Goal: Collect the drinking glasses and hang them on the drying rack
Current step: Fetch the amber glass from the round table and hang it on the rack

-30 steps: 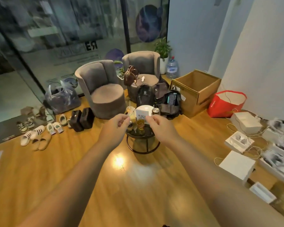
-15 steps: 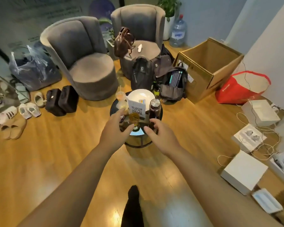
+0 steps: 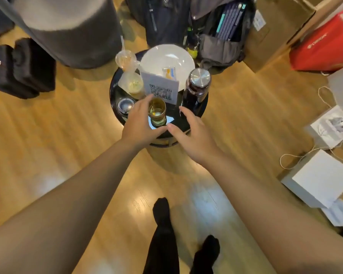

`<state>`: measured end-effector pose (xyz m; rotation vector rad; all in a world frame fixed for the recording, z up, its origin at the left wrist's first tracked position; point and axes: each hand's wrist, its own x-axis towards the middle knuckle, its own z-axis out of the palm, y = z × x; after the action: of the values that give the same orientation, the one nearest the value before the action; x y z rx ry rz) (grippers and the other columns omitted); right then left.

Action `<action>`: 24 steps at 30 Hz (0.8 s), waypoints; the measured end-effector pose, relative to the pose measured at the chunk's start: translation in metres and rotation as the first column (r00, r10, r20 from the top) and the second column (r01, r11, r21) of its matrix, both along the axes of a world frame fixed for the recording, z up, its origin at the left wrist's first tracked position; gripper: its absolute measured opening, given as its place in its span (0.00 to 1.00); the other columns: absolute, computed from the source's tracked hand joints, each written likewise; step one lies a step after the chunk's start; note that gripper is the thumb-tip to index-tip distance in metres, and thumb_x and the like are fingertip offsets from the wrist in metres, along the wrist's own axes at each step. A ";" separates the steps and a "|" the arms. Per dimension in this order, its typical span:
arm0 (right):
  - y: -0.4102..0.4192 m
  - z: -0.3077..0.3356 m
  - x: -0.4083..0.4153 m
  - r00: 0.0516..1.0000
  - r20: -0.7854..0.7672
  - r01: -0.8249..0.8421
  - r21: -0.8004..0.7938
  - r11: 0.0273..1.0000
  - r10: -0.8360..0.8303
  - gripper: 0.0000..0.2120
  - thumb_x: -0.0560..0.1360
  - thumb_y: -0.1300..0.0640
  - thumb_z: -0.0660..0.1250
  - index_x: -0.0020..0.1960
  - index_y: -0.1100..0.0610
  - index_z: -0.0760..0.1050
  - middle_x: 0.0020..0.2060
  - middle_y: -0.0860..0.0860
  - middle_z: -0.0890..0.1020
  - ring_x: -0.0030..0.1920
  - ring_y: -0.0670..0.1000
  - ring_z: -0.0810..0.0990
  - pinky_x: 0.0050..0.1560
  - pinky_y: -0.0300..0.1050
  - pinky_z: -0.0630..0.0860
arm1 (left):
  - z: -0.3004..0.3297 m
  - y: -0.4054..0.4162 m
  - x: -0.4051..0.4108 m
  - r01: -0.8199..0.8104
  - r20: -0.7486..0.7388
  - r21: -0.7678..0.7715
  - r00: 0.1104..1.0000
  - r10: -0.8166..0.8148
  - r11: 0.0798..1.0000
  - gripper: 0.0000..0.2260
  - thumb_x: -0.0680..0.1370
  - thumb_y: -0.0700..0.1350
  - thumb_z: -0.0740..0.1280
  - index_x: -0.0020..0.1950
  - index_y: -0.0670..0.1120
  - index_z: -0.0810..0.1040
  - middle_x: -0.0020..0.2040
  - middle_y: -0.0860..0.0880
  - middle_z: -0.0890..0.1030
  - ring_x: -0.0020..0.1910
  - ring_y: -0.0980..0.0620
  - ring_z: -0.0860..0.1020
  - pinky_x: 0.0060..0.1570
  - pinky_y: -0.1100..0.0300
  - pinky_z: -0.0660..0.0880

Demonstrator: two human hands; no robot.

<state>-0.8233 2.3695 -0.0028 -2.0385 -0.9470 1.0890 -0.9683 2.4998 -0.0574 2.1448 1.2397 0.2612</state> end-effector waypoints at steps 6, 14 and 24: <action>0.022 -0.071 0.019 1.000 -0.010 -0.011 0.004 1.000 0.011 0.41 0.72 0.25 0.62 0.81 0.36 0.58 0.80 0.48 0.66 0.76 0.52 0.69 0.70 0.61 0.75 | -0.082 0.030 0.031 -0.073 -0.050 0.020 0.996 0.074 0.997 0.53 0.66 0.57 0.82 0.82 0.57 0.54 0.80 0.49 0.63 0.79 0.44 0.62 0.73 0.41 0.68; 0.040 -0.126 0.025 0.997 -0.066 0.030 -0.025 0.999 -0.031 0.38 0.71 0.24 0.61 0.78 0.32 0.58 0.81 0.46 0.65 0.75 0.52 0.70 0.68 0.59 0.76 | -0.126 0.061 0.051 -0.036 -0.124 0.064 0.991 0.044 0.997 0.51 0.67 0.60 0.81 0.83 0.57 0.56 0.81 0.48 0.64 0.79 0.43 0.62 0.73 0.41 0.68; 0.053 -0.139 0.019 0.983 -0.152 0.099 -0.042 0.994 -0.104 0.37 0.73 0.28 0.63 0.79 0.34 0.60 0.80 0.47 0.66 0.78 0.51 0.66 0.68 0.54 0.72 | -0.144 0.077 0.058 -0.035 -0.161 0.028 0.986 0.039 0.999 0.45 0.69 0.56 0.81 0.81 0.59 0.62 0.80 0.46 0.63 0.78 0.40 0.63 0.70 0.41 0.71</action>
<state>-0.8042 2.4225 -0.1422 -1.9755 -0.7435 1.1952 -0.9104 2.5771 -0.2017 2.2021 1.3752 0.1204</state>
